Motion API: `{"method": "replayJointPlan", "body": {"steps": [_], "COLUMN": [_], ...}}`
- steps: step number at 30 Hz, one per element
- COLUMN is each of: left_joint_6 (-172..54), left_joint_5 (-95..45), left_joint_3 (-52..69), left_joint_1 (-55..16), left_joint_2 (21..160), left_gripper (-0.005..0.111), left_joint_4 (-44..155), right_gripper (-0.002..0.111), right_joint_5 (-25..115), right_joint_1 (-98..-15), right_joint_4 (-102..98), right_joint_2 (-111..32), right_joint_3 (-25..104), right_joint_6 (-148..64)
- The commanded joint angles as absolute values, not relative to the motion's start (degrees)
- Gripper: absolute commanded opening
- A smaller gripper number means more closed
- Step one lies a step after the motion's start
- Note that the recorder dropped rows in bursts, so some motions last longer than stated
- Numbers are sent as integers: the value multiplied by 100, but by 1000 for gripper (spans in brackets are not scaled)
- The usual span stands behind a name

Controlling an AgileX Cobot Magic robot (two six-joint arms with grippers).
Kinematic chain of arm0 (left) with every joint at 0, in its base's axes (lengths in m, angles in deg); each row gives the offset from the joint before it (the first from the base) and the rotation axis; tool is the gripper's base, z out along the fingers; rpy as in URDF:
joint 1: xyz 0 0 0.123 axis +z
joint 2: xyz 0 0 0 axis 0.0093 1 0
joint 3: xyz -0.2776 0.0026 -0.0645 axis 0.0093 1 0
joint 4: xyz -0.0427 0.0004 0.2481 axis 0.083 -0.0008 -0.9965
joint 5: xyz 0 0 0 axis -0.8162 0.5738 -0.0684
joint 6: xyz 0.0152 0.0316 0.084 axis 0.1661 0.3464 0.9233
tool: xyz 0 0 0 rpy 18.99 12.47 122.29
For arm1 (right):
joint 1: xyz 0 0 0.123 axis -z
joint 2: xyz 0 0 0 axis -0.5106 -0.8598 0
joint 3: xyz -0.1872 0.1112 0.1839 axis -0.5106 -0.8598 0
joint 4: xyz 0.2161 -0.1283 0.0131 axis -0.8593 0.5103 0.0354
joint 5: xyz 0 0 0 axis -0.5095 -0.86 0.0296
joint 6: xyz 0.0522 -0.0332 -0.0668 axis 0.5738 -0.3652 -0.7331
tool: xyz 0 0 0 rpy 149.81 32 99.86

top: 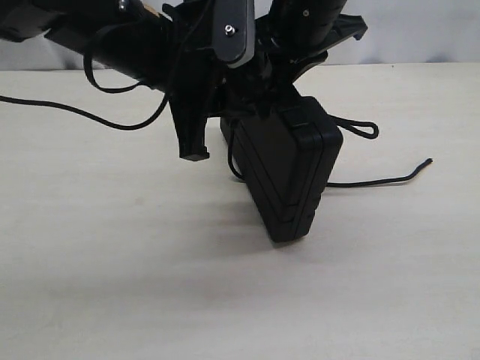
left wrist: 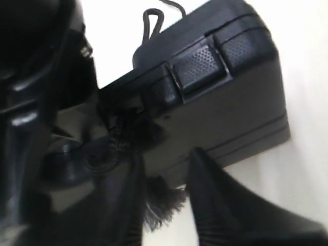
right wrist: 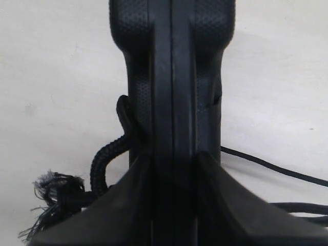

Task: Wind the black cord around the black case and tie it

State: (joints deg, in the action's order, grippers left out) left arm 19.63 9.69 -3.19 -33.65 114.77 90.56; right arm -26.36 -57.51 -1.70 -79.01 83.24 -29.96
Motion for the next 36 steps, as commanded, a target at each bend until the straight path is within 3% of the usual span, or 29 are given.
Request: {"method": "replayJointPlan", "body": {"steps": [1, 27, 36], "left_joint_6": [1981, 1956, 1956], "left_joint_5": [921, 712, 902], "left_joint_3": [-318, -318, -318], "left_joint_1": [-3414, -3414, -3414], "left_joint_2": [11675, 12078, 12078], "left_gripper": [9, 6, 6], "left_joint_4": [9128, 9998, 9931], "right_gripper": [4, 5, 30], "right_joint_5": [-2482, -2482, -2482], "right_joint_1": [-5755, -5755, -5755], "right_joint_4": [-255, -292, -381], "right_joint_2": [-7771, -7771, -7771], "right_joint_3": [8376, 8376, 8376], "right_joint_6": [-3058, -3190, -3190]}}
